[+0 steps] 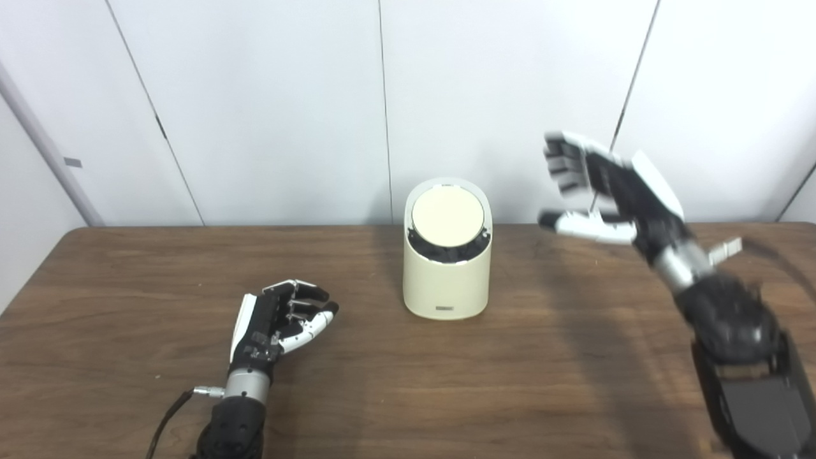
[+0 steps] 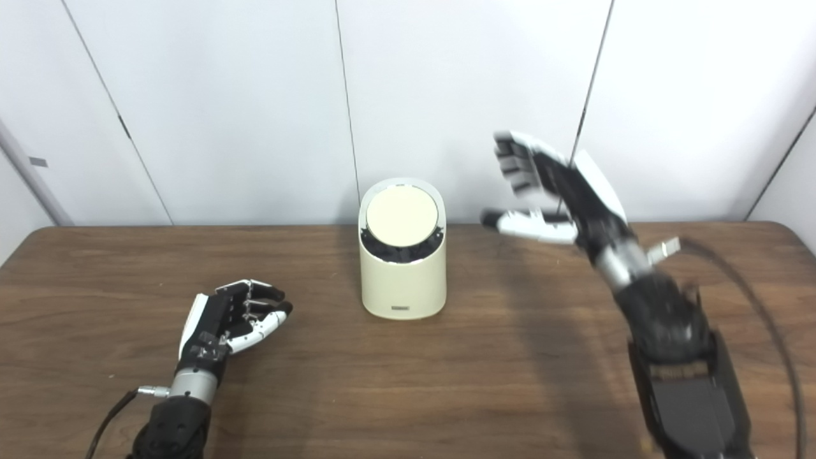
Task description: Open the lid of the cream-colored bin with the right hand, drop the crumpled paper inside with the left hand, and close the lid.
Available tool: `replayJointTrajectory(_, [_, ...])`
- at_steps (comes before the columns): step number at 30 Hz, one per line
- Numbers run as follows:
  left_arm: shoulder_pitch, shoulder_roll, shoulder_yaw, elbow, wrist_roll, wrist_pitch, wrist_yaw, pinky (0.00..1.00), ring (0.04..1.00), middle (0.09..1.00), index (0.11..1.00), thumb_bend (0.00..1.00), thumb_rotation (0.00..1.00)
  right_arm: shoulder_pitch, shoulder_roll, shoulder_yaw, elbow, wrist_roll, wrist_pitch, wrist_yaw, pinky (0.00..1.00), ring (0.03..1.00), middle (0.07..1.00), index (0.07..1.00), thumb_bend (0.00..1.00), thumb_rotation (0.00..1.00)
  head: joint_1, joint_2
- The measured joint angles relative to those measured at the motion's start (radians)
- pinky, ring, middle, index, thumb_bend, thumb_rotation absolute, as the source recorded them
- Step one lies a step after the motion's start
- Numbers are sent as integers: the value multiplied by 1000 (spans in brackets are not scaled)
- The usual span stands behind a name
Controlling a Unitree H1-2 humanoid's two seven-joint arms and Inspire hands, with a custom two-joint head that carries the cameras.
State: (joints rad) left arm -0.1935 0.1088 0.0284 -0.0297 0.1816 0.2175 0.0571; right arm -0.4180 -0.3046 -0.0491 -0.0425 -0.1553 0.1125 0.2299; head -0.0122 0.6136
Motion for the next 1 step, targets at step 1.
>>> replayJointTrajectory(1, [0,0,0,0,0,-2,0,440,563,643,498,500,60,28,13,0,2,5,0,-6,673,785,832,851,627,387,-3,0])
